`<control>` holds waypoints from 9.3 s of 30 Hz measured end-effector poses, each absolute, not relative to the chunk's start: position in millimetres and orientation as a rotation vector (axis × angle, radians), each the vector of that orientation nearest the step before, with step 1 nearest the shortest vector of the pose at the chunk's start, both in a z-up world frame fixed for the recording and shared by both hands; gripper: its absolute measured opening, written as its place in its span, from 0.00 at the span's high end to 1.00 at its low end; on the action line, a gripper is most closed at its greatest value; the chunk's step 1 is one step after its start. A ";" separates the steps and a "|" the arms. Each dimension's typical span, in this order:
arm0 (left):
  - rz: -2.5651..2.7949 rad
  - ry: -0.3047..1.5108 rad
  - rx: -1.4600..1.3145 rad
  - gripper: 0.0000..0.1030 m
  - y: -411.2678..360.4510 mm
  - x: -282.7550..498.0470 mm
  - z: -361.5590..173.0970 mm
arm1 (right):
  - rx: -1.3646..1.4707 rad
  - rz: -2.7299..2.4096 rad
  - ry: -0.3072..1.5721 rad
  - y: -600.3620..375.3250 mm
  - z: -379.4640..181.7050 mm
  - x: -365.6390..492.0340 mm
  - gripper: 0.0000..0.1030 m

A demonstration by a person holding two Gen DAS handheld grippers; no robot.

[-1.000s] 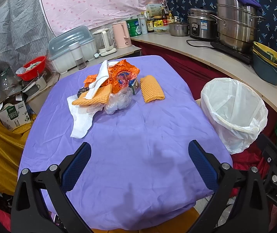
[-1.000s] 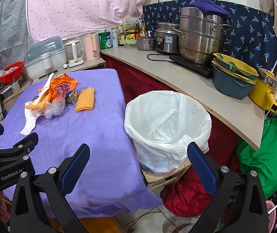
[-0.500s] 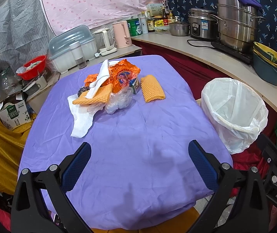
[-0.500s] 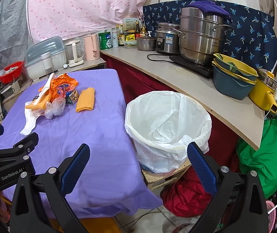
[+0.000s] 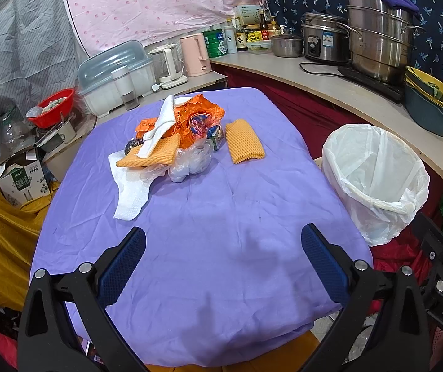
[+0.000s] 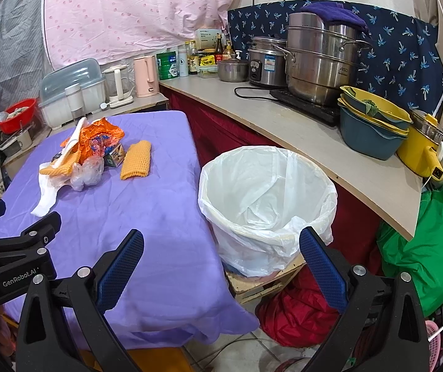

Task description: Collect trash

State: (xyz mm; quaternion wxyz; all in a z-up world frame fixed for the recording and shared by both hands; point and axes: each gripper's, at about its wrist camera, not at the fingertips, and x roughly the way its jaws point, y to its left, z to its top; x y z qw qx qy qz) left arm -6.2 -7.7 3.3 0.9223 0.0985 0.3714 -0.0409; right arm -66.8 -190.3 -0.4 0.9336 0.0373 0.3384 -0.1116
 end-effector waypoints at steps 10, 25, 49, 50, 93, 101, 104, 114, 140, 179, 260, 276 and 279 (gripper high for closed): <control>-0.084 0.762 0.200 0.07 -6.6 -7.2 3.3 | 0.076 -0.228 0.691 -189.9 -1.3 -66.3 0.07; -0.085 0.762 0.199 0.07 -6.0 -7.0 3.1 | 0.071 -0.228 0.691 -187.8 -1.2 -63.5 0.07; -0.091 0.770 0.175 0.07 -2.8 -5.1 4.3 | 0.073 -0.231 0.687 -188.6 -1.6 -62.7 0.07; -0.097 0.772 0.175 0.07 -2.8 -4.5 4.1 | 0.075 -0.232 0.687 -189.0 -1.4 -61.5 0.07; 0.003 0.765 0.015 0.14 100.0 219.2 -37.0 | 0.046 -0.089 0.730 -122.1 -46.3 154.4 0.07; -0.053 0.822 -0.024 0.42 111.5 240.5 -53.1 | 0.051 -0.036 0.765 -103.4 -67.9 201.3 0.07; -0.085 0.840 -0.042 0.64 116.0 242.2 -57.1 | 0.066 -0.017 0.784 -100.1 -79.2 216.8 0.07; -0.137 0.838 -0.092 0.93 123.1 243.0 -53.4 | 0.099 0.013 0.871 -95.5 -116.6 248.4 0.30; -0.236 0.658 -0.096 0.95 95.0 177.3 34.2 | 0.176 0.047 0.723 -126.8 -44.8 183.6 0.78; -0.775 0.825 0.178 0.93 -207.8 78.3 -27.9 | 0.309 -0.390 0.726 -333.2 -75.2 20.6 0.72; 0.098 0.936 -0.219 0.16 203.9 175.5 -88.8 | 0.084 0.159 0.802 -36.6 -72.9 166.1 0.38; 0.026 0.968 -0.238 0.24 206.5 215.0 -115.8 | 0.121 0.239 0.878 -9.8 -102.1 209.6 0.39; 0.000 0.961 -0.227 0.38 202.2 217.8 -115.7 | 0.112 0.259 0.876 -3.5 -104.2 212.6 0.44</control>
